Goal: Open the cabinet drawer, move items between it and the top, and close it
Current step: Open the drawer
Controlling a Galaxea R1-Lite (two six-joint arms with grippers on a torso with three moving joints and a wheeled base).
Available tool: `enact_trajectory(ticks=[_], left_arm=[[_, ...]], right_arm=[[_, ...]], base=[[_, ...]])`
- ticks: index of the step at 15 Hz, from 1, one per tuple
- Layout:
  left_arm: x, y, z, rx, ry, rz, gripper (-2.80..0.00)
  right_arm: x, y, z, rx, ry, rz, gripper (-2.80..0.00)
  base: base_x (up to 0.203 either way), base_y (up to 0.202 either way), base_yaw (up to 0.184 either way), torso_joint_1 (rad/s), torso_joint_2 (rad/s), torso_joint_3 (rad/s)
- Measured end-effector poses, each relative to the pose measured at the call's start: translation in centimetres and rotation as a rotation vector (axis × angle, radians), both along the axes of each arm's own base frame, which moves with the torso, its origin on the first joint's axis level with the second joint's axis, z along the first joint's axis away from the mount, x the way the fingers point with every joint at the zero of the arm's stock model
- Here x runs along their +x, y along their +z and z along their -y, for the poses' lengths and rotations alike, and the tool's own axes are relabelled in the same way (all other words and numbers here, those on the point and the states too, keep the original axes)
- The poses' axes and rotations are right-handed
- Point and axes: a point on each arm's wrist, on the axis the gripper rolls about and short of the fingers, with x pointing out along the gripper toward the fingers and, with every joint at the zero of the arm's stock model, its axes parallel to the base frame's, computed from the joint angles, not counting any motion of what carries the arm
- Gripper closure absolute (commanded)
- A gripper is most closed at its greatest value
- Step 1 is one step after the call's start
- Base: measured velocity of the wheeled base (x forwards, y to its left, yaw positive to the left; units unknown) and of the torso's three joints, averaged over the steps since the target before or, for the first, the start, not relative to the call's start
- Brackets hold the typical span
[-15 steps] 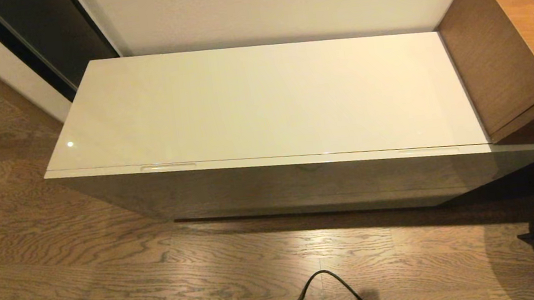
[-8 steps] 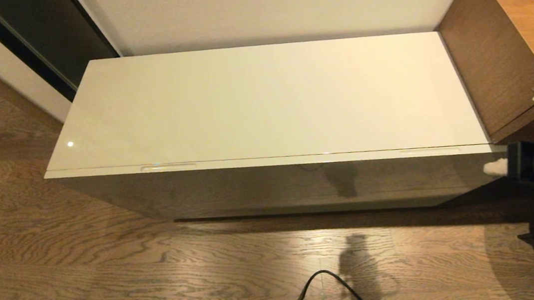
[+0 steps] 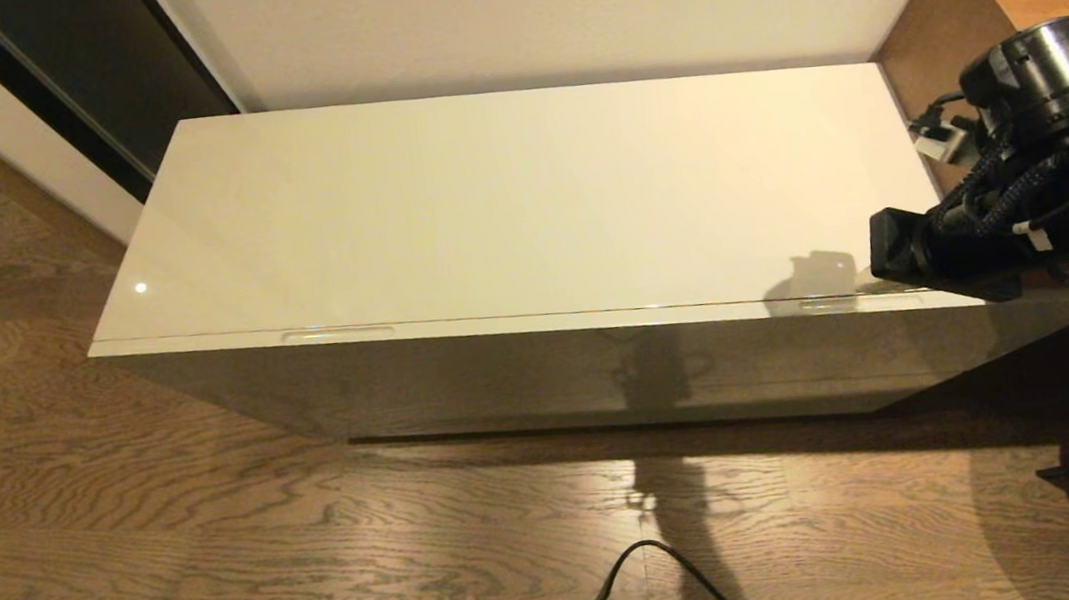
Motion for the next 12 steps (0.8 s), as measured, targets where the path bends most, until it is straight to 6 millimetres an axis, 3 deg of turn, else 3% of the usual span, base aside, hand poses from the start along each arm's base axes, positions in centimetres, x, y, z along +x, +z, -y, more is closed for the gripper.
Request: enact_trajectory(ticks=[5,12], left_arm=[[0.0,0.0,0.0,0.0,0.0,0.0,0.0],[0.0,0.0,0.0,0.0,0.0,0.0,0.0]], right_arm=[[-0.1,0.2,-0.6,-0.027,0.0,-0.17,0.0],[2.7,-0.4,-0.6,-0.033,-0.038,-0.167,0.0]], base=[[0.0,0.0,0.0,0.0,0.0,0.0],[0.0,0.0,0.0,0.0,0.0,0.0]])
